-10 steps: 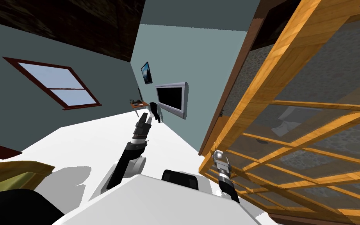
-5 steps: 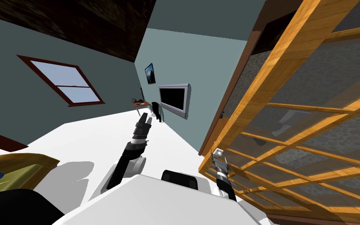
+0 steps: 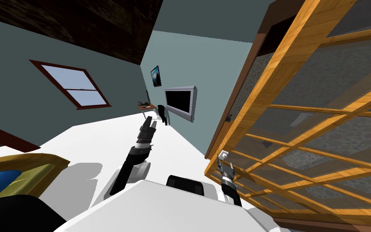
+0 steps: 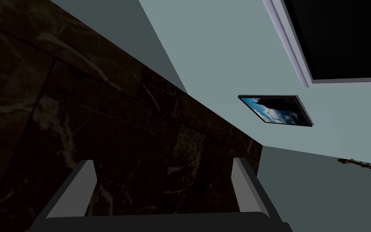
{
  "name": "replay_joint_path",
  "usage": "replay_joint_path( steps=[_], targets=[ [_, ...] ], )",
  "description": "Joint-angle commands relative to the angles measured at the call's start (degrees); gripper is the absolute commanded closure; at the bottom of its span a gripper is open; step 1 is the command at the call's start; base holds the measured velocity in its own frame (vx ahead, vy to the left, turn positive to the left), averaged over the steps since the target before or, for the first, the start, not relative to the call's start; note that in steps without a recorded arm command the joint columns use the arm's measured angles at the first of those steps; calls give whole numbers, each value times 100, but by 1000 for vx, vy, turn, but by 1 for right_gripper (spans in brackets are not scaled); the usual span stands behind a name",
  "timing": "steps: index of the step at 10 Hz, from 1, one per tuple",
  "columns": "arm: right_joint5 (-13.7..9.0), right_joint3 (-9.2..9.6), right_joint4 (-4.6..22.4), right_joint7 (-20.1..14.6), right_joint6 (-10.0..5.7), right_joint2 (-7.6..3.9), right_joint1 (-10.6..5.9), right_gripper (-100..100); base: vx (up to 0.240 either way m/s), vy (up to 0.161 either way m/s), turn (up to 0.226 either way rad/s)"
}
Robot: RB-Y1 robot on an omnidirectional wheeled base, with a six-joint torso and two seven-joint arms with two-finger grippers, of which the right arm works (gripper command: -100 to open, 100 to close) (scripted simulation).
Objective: Pull the door open
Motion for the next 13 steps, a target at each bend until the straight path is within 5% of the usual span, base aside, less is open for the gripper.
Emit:
replay_joint_path(
  steps=[1,3,4,7,8,9,13],
  targets=[
    [-76,28,-39,-178,11,27,7,-100,-62,-4,22],
    [-91,36,-42,-206,6,34,8,-100,-39,-4,12],
    [-146,-34,39,-410,-55,-121,62,-100,107,-22,159],
    [-204,-118,138,-625,-130,-306,124,-100,184,-29,112],
    [-189,-97,77,-550,-109,-256,149,-100,70,-4,9],
    [-189,-97,77,-550,-109,-256,149,100,-5,-4,-21],
    [-189,-97,77,-550,-109,-256,149,100,-17,0,7]
  ],
)
